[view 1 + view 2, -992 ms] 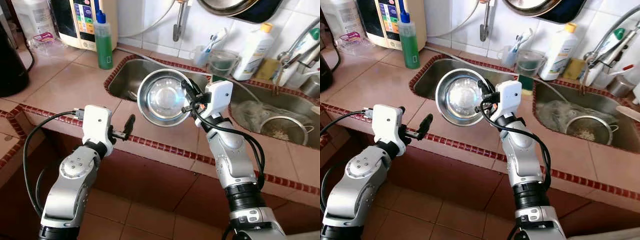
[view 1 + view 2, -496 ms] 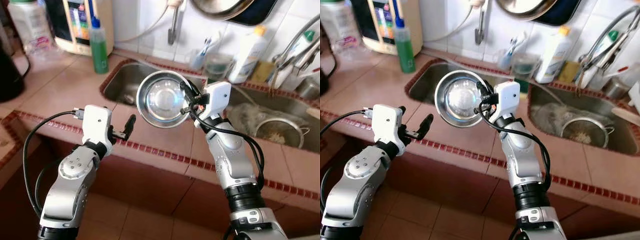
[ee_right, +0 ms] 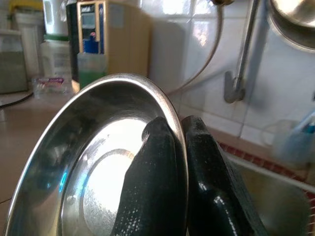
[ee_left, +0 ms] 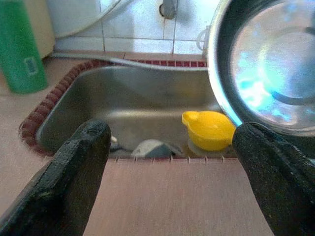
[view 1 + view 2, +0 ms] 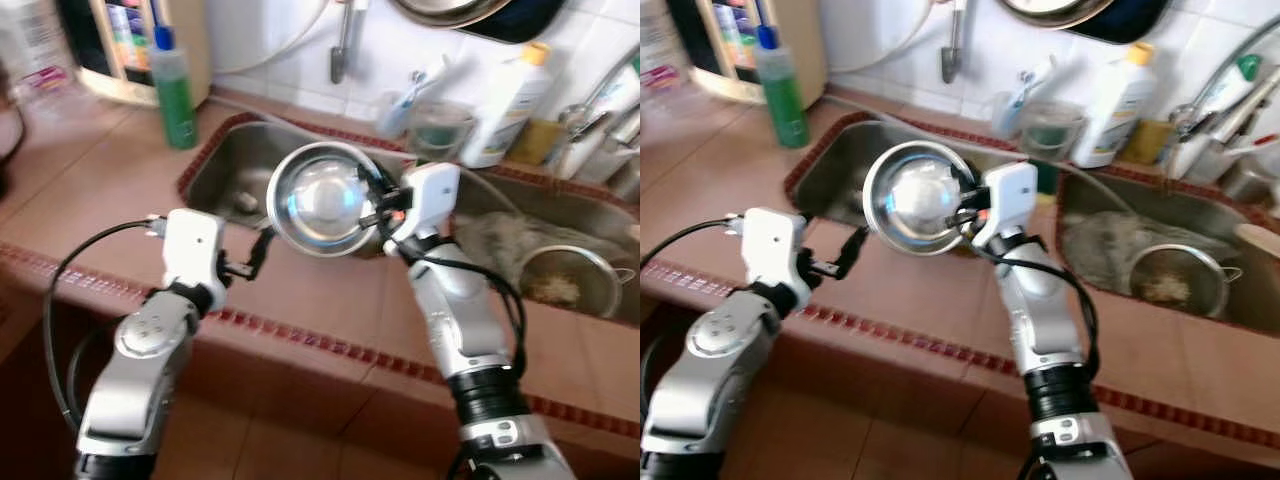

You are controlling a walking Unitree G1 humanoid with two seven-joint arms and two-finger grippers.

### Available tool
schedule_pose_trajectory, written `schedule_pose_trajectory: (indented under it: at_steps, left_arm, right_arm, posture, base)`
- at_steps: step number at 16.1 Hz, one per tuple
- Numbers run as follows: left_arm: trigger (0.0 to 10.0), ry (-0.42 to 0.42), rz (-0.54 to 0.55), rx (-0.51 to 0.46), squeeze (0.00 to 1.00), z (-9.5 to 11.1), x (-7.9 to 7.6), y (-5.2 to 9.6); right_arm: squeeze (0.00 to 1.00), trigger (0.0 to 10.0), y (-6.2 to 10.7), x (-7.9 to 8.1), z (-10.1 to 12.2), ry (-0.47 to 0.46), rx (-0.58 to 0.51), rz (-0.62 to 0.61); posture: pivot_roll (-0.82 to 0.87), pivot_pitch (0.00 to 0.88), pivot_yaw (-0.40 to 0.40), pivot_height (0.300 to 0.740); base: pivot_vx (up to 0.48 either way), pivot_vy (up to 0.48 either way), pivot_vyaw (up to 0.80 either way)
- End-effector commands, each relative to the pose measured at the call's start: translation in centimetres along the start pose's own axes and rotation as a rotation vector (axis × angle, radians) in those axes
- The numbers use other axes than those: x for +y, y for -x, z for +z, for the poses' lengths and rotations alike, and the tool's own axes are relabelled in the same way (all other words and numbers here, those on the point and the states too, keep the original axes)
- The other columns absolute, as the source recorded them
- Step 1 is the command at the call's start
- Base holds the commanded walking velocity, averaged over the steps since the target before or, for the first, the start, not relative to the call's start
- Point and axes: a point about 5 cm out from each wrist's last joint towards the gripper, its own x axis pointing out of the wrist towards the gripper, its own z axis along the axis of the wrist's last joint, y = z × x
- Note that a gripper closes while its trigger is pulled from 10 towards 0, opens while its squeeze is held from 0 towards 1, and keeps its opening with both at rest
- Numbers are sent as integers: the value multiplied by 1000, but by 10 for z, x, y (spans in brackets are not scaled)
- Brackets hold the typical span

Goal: Kitchen organization

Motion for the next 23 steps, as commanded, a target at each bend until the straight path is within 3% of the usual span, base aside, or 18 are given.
schedule_pose_trajectory:
  at_steps: [1, 10, 14, 23]
  left_arm:
    - [10000, 1, -36, -20, 0, 4, -8, -1]
    - [10000, -2, -43, -20, 0, 4, -10, -1]
    - [10000, -38, -73, -31, 0, 6, -17, 0]
    - [10000, -101, -330, 20, 0, 5, -51, 19]
  right_arm:
    - [0, 10000, 4, -9, 6, 15, -21, -30]
    - [0, 10000, 6, -9, 5, 23, -14, -26]
    - [0, 10000, 7, -11, 3, 26, -2, -32]
    - [0, 10000, 8, -57, -5, 146, 123, -144]
  posture:
    - [45, 40, -87, 740]
    - [40, 40, -89, 740]
    - [38, 48, -89, 740]
    - [-15, 155, -32, 740]
  base:
    - [334, 0, 0]
    - [328, 0, 0]
    - [0, 0, 0]
    - [0, 0, 0]
